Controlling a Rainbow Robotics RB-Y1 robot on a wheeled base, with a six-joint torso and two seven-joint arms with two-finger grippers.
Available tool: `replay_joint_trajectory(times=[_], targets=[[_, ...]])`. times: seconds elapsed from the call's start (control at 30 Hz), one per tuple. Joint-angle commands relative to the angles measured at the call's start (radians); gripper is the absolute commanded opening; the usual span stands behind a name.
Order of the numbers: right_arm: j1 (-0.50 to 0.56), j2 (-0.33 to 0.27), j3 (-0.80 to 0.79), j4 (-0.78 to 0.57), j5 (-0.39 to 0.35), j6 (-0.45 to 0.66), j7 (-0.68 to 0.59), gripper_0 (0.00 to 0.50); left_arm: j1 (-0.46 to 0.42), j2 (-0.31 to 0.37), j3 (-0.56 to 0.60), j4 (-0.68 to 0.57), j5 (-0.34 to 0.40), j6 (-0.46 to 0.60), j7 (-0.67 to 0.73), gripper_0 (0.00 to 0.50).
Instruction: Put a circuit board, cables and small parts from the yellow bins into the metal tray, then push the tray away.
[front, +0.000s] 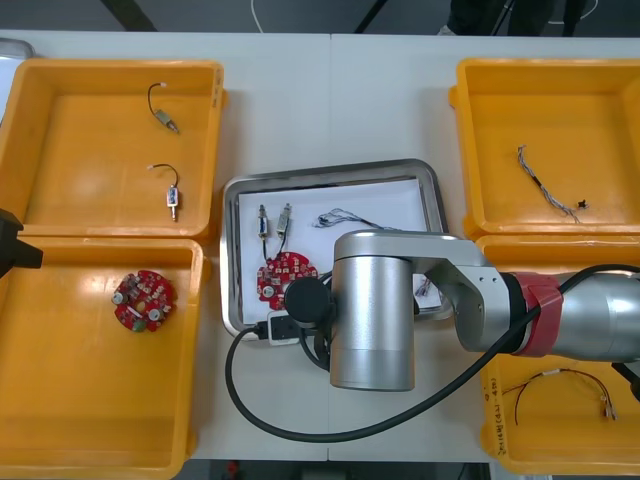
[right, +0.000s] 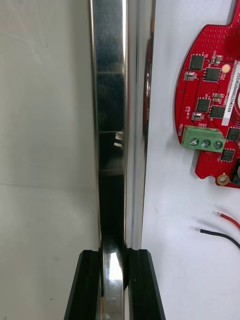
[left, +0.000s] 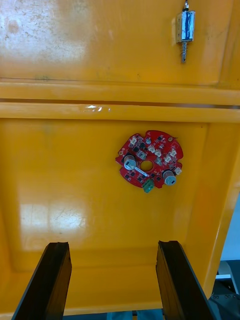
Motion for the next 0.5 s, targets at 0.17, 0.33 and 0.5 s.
replay_joint_trajectory(times=[0.17,0.33,0.5], targets=[[-0.093,-0.016,-0.004,0.037,-0.027,-0.006,-0.033,0.000,0.017,0.044,0.029,-0.028,0.009,0.006,-0.067,0.500],[-0.128,-0.007,-0.016,0.065,-0.053,-0.006,-0.027,0.000,0.017,0.044,0.029,-0.028,0.009,0.006,-0.067,0.500],[-0.157,0.008,-0.016,0.099,-0.053,-0.006,-0.027,0.000,0.017,0.044,0.029,-0.028,0.009,0.006,-0.067,0.500]])
